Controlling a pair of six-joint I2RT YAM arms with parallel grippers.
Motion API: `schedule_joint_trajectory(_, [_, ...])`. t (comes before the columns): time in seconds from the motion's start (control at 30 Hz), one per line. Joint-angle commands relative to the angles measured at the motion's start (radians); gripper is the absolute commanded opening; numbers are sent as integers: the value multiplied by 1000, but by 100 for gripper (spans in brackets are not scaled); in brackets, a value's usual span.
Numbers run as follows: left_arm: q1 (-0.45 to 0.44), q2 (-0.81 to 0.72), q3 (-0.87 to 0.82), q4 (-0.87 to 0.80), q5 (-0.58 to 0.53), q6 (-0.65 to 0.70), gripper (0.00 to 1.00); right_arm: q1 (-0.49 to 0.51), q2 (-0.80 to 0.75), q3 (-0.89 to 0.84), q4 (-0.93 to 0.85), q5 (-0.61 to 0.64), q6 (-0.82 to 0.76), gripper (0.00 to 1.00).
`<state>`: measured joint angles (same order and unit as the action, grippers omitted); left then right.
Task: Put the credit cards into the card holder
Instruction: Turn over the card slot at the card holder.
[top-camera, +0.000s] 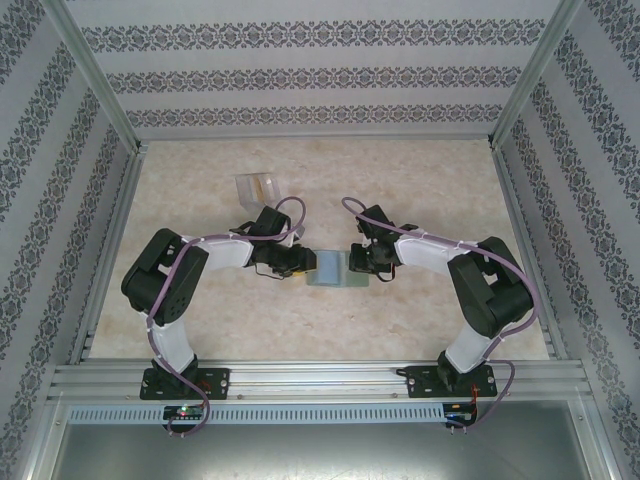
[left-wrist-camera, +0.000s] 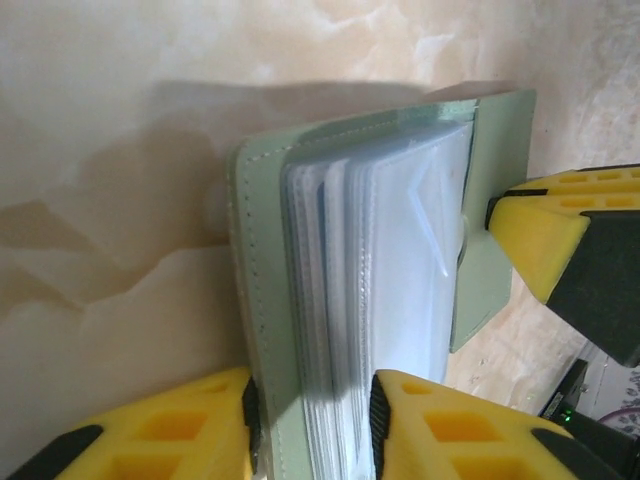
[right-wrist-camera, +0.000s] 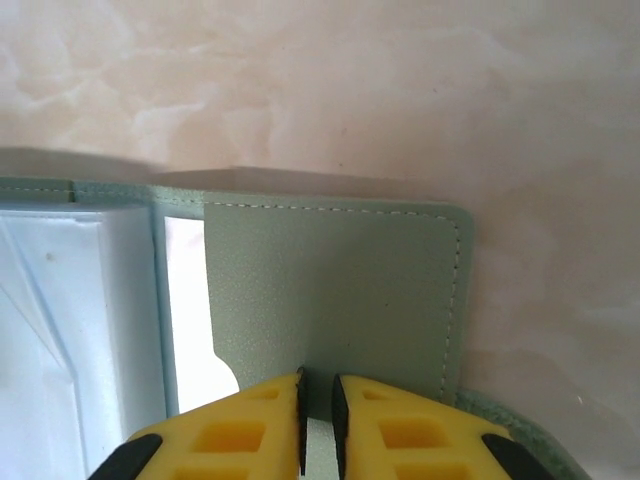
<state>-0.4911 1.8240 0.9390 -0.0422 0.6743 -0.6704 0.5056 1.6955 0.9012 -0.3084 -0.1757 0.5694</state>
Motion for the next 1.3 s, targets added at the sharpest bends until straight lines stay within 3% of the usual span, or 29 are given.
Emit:
schedule_joint_trajectory(0.0, [-8,-9,0,86,19,-6,30,-7,59,-43,28,-50,0,18])
schedule_joint_trajectory(0.17, [-9,-31,-8,110,25,-8,17,-12,55,-57,70,-96,7,18])
schedule_joint_trajectory(0.27, [-8,-68,-16,118,13,-11,17,-12,49,-60,85,-111,15,17])
schedule_joint_trajectory(0.43, [-8,-144,-37,143,-9,-9,25,-8,58,-68,124,-138,35,17])
schedule_joint_trajectory(0.63, [-7,-109,-20,98,21,21,24,-3,66,-64,141,-147,45,16])
schedule_joint_trajectory(1.13, [-7,-78,-27,163,58,-4,5,4,75,-73,167,-157,47,17])
schedule_joint_trajectory(1.27, [-10,-54,-23,163,70,-9,5,6,80,-75,180,-165,54,18])
